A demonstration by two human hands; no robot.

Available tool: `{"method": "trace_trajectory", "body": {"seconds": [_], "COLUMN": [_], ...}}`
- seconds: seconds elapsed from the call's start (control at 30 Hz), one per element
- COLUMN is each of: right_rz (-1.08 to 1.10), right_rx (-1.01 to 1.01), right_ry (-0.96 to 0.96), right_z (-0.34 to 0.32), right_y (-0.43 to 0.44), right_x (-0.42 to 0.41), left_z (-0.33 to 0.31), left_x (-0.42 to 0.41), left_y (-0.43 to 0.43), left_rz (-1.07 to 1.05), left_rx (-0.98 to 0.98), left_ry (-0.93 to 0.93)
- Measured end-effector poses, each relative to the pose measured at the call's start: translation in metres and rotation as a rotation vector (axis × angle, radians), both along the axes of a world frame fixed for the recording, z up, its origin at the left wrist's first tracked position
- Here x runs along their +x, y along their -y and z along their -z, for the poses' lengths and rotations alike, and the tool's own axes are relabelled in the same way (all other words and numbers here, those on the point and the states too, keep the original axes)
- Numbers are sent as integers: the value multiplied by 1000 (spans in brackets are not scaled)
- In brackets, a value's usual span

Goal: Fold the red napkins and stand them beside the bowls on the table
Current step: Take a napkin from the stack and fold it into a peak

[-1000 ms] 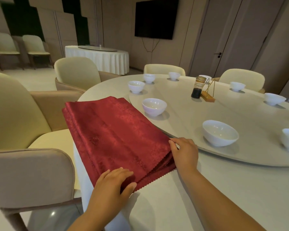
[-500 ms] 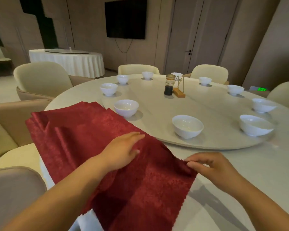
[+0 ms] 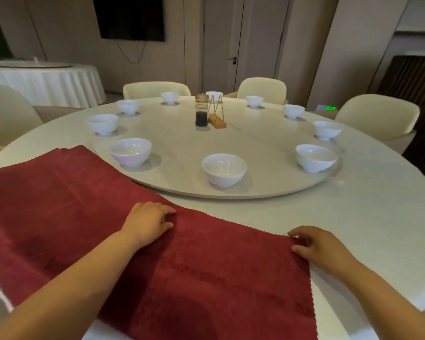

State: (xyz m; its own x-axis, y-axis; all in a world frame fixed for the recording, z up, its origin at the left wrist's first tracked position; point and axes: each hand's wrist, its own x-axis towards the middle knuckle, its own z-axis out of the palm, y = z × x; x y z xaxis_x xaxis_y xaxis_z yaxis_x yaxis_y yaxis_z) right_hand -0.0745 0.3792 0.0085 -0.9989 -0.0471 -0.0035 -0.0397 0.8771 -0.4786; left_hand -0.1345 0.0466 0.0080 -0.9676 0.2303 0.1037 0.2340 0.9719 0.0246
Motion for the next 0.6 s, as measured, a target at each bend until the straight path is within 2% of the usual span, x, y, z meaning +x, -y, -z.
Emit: {"method": "trace_trajectory", "body": {"seconds": [0.17,0.3,0.37,0.47,0.6], "right_rz": [20,31,24,39,11], "right_rx": [12,41,103,160,104], "right_ry": [-20,-17,-58,-155,-192], "right_z": [8,9,10,14,15], "right_y": [3,2,1,-1,-2], "right_x": [-5,-5,-4,-2,0], "left_z": [-5,-13,-15,-12,-12], "left_x": [-7,-19,-23,-25,-20], "left_y": [4,3,3,6,10], "left_rz": [-33,-12,19,76,155], "left_rx": [138,-61,-70,11,303], "left_ry": [179,280,327,221,-5]}}
